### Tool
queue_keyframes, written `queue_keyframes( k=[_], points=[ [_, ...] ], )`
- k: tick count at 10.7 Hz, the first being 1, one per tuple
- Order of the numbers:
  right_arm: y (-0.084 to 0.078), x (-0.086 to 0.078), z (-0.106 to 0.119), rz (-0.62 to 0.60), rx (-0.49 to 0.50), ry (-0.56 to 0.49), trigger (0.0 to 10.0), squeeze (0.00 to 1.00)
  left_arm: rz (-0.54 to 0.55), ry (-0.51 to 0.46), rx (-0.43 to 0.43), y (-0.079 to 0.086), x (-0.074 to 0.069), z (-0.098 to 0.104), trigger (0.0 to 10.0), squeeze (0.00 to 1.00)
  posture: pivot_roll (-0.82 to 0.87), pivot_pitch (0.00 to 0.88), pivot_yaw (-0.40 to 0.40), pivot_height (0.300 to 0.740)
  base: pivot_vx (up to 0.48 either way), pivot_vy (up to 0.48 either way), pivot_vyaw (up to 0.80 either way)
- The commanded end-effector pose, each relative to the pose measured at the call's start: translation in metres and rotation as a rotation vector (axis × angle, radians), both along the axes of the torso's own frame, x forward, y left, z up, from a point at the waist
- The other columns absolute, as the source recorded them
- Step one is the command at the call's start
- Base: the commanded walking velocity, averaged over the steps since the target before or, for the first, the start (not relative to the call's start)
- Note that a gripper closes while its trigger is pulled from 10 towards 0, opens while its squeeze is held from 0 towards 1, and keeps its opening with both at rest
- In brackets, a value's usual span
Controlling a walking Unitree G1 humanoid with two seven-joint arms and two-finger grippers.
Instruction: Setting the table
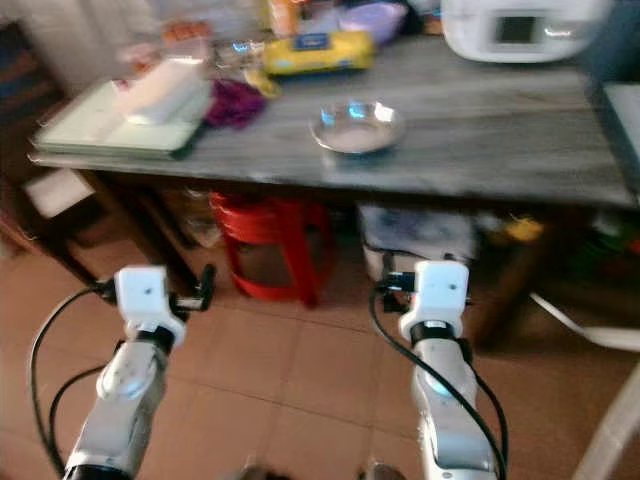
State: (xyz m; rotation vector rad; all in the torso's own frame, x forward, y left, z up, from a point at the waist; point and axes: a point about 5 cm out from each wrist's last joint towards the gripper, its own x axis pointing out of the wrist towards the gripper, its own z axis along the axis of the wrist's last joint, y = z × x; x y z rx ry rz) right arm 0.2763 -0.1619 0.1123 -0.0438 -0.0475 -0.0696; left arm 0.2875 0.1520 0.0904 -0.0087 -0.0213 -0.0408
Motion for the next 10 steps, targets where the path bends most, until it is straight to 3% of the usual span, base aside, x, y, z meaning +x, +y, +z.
queue_keyframes(
  k=[1, 5, 10],
  points=[
    [0.0103, 0.0007, 0.0, 0.035, 0.012, 0.0, 10.0, 0.0, 0.048, 0.02, 0.02, 0.015, -0.005, -0.0051, 10.0, 0.0, -0.11, 0.118, 0.122, 0.74, -0.315, 0.0, 0.0],
    [0.0108, 0.0029, 0.0005, 0.034, -0.005, -0.01, 10.0, 0.0, 0.046, 0.017, 0.024, 0.0144, -0.0045, -0.0051, 10.0, 0.0, -0.11, 0.11, 0.121, 0.74, -0.31, 0.0, 0.0],
    [0.0071, 0.0017, -0.0007, 0.003, -0.014, -0.012, 10.0, 0.0, 0.0, -0.015, 0.031, 0.0113, -0.0059, -0.0029, 10.0, 0.0, -0.12, 0.117, 0.123, 0.74, 0.0, 0.0, 0.0]
  ],
)
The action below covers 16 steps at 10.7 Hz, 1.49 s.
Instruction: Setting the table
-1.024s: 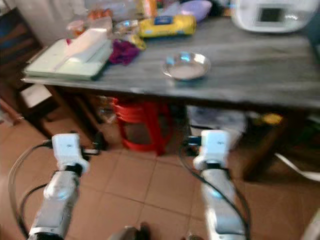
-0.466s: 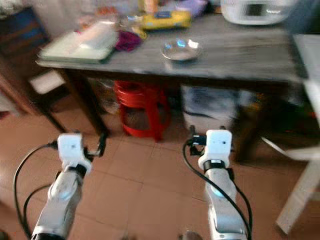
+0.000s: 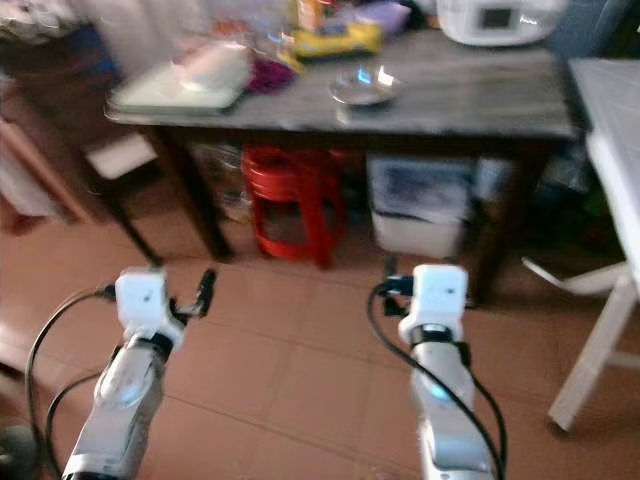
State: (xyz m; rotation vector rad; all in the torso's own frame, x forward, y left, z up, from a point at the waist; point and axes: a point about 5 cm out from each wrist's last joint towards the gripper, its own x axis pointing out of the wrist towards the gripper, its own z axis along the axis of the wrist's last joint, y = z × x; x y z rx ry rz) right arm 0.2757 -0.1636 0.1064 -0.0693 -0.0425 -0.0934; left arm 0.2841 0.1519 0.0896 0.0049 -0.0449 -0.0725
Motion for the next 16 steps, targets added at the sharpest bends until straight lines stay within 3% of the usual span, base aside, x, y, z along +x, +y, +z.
queue_keyframes(
  k=[1, 3, 8, 16],
  points=[
    [0.0098, 0.0026, 0.0062, 0.032, 0.016, -0.025, 10.0, 0.0, 0.022, 0.005, 0.011, 0.0103, -0.002, -0.0015, 10.0, 0.0, -0.12, 0.119, 0.123, 0.74, 0.0, 0.0, 0.0],
    [0.0107, 0.0041, 0.0065, 0.037, 0.045, -0.016, 10.0, 0.0, 0.01, -0.005, 0.001, 0.0073, 0.0, 0.0004, 10.0, 0.0, -0.12, 0.121, 0.121, 0.74, 0.0, 0.0, 0.0],
    [0.0103, 0.006, 0.0066, 0.049, 0.04, -0.001, 10.0, 0.0, -0.017, -0.001, -0.024, 0.0028, -0.0005, -0.0001, 10.0, 0.0, -0.12, 0.127, 0.115, 0.74, 0.0, 0.0, -0.8],
    [0.0095, 0.0071, 0.0077, 0.058, 0.038, -0.002, 10.0, 0.0, -0.027, 0.003, -0.031, 0.0012, 0.0006, -0.0014, 10.0, 0.0, -0.13, 0.125, 0.106, 0.74, 0.0, -0.315, 0.0]
  ],
)
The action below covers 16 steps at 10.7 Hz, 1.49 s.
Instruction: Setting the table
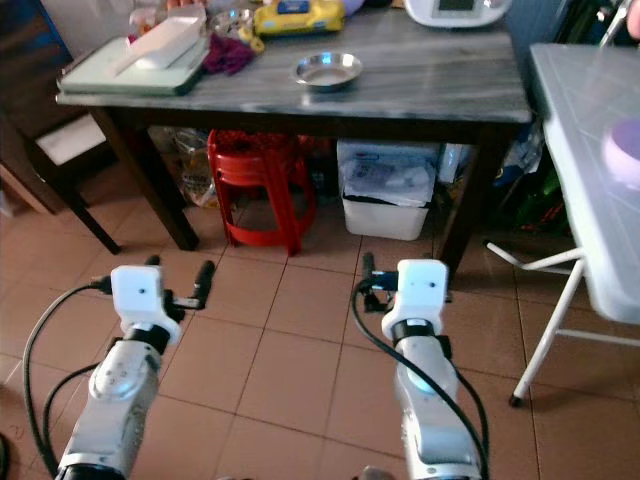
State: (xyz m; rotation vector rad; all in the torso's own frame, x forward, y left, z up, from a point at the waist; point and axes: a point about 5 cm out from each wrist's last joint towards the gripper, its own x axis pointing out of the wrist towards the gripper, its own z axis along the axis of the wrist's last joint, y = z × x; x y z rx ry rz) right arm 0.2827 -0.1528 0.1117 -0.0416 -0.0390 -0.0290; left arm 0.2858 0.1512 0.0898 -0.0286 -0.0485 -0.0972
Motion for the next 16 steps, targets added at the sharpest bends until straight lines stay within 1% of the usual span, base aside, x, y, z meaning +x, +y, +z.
queue_keyframes(
  k=[1, 4, 7, 11, 13, 14, 16],
  points=[
    [-0.001, 0.001, 0.002, -0.006, 0.013, -0.005, 10.0, 0.0, 0.0, 0.005, 0.003, 0.002, -0.001, -0.002, 10.0, 0.0, -0.12, 0.123, 0.105, 0.74, 0.0, -0.368, 0.0],
    [0.001, 0.003, 0.002, -0.002, 0.02, -0.005, 10.0, 0.0, -0.001, 0.001, 0.005, 0.003, -0.001, -0.001, 10.0, 0.0, -0.12, 0.116, 0.108, 0.74, 0.0, -0.372, 0.0],
    [0.003, 0.003, 0.001, -0.001, 0.032, -0.002, 10.0, 0.0, -0.002, 0.002, 0.008, 0.005, -0.001, -0.001, 10.0, 0.0, -0.11, 0.116, 0.112, 0.74, 0.0, -0.37, -0.47],
    [0.005, 0.003, 0.002, -0.005, 0.036, -0.012, 10.0, 0.0, -0.007, -0.006, 0.019, 0.005, 0.0, 0.001, 10.0, 0.0, -0.11, 0.112, 0.123, 0.74, 0.0, -0.354, 0.0],
    [0.005, 0.002, 0.017, 0.009, -0.009, -0.099, 10.0, 0.0, -0.001, -0.029, 0.014, 0.006, 0.003, 0.006, 10.0, 0.0, -0.11, 0.114, 0.127, 0.74, 0.0, -0.131, 0.0],
    [0.004, 0.002, 0.021, 0.008, -0.012, -0.112, 10.0, 0.0, -0.002, -0.052, -0.009, 0.006, 0.004, 0.012, 10.0, 0.0, -0.12, 0.115, 0.129, 0.74, 0.0, 0.0, 0.0],
    [0.003, 0.0, 0.023, 0.008, -0.029, -0.13, 10.0, 0.0, -0.021, -0.069, -0.014, 0.003, 0.004, 0.016, 10.0, 0.0, -0.12, 0.118, 0.13, 0.74, 0.0, 0.0, 0.0]
  ],
)
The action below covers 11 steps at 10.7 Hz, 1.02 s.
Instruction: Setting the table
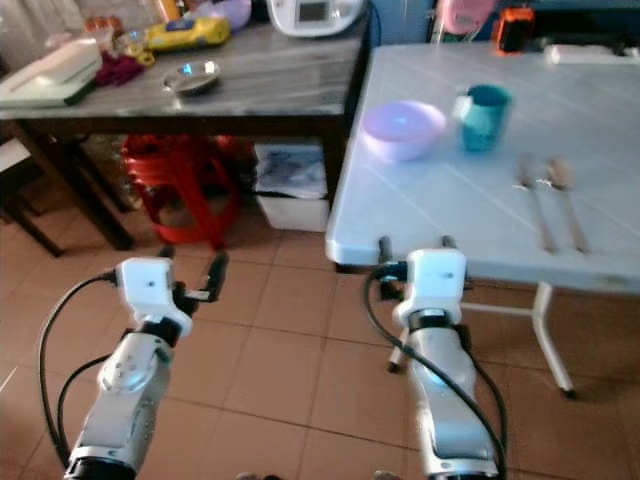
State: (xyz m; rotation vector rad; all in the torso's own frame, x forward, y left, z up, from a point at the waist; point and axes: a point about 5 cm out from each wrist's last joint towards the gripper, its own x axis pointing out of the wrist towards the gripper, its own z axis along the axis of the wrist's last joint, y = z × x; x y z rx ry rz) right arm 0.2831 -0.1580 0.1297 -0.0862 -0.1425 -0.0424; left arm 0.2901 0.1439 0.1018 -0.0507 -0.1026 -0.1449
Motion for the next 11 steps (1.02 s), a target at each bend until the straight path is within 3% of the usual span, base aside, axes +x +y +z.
queue_keyframes(
  k=[1, 4, 11],
  points=[
    [0.0079, -0.0006, 0.0067, 0.023, 0.016, -0.032, 10.0, 0.0, 0.009, -0.023, 0.009, 0.0075, 0.0002, 0.0052, 10.0, 0.0, -0.12, 0.121, 0.13, 0.74, 0.0, 0.0, 0.0],
    [0.0086, -0.0013, 0.0063, 0.022, 0.018, -0.029, 10.0, 0.0, -0.049, -0.042, -0.008, 0.0033, -0.002, 0.0073, 10.0, 0.0, -0.12, 0.121, 0.13, 0.74, 0.082, 0.0, -0.6],
    [0.0098, 0.0007, 0.0069, 0.034, 0.005, -0.027, 10.0, 0.0, -0.083, -0.038, -0.017, -0.0017, -0.005, 0.004, 10.0, 0.0, -0.12, 0.12, 0.12, 0.74, 0.317, 0.0, 0.0]
  ],
)
